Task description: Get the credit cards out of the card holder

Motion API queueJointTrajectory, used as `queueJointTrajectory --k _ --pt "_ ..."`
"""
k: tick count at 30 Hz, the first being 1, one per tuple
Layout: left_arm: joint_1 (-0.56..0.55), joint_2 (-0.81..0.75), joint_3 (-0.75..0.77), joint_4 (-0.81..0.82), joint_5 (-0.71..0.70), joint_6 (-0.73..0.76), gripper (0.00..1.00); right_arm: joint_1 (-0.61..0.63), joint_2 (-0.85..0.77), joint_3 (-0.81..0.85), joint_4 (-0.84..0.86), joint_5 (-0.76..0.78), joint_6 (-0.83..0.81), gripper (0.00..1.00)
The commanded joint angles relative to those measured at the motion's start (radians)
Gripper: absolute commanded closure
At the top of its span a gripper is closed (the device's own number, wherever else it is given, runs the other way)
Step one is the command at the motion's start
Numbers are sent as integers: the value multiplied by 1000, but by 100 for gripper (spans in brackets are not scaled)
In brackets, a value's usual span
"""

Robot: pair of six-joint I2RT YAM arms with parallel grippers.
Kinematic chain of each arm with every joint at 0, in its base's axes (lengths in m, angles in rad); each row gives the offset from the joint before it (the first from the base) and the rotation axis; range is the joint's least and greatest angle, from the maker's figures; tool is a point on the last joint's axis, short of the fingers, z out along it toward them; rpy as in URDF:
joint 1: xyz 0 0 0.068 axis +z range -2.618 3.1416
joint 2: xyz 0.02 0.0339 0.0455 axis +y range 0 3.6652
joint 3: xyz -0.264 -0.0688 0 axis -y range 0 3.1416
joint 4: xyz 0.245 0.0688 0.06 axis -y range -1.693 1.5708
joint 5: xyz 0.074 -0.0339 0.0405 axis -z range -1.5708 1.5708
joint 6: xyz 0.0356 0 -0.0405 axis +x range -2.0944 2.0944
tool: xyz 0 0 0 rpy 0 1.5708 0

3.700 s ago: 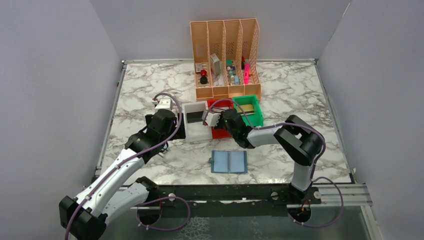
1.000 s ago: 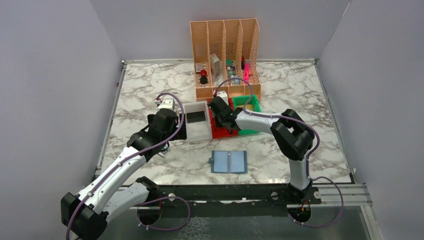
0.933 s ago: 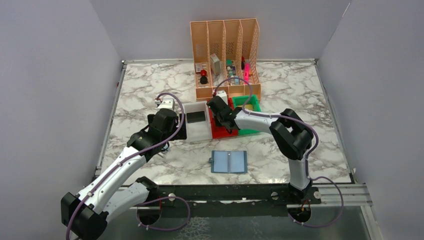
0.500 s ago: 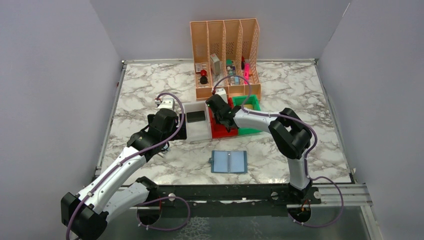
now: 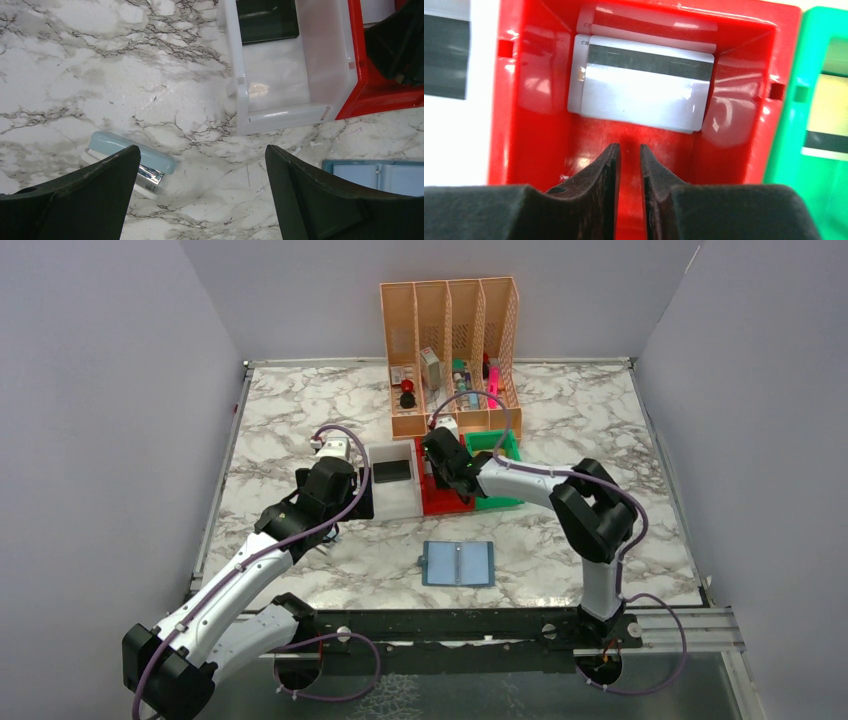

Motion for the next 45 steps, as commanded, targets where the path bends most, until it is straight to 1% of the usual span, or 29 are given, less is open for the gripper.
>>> queueJointTrajectory --k 1,4,8,11,13,15,18,22,27,30,34,38,45 --pt "6 3 -3 17 22 11 1 -4 -141 -55 45 -87 2 72" --pt "6 1 -3 16 22 11 1 -4 -218 -102 65 -153 -3 68" --pt "7 0 -2 16 30 14 1 -4 -313 -165 50 -250 8 67" --pt "6 -4 1 26 59 25 1 -4 -410 -268 76 -296 49 64" --pt "6 -11 0 28 63 29 1 -3 -473 -350 103 -322 78 60" --pt "6 -17 0 28 62 29 1 -2 -534 -428 118 -336 121 52" --pt "6 -21 -1 27 49 28 1 12 -610 -532 121 -337 170 43" --pt "6 -23 -1 27 34 27 1 54 -679 -614 99 -313 218 42" --pt "6 -33 -1 25 14 25 1 186 -684 -632 33 -165 281 42" --pt "6 -45 -3 26 0 21 1 264 -654 -607 -19 -61 331 42" --pt "6 -61 -6 26 -10 17 1 361 -606 -566 -63 32 384 43" --pt "6 -71 -6 26 -16 16 1 427 -537 -515 -97 82 420 42" --pt "6 -80 -7 26 -24 14 1 478 -443 -451 -122 111 449 39"
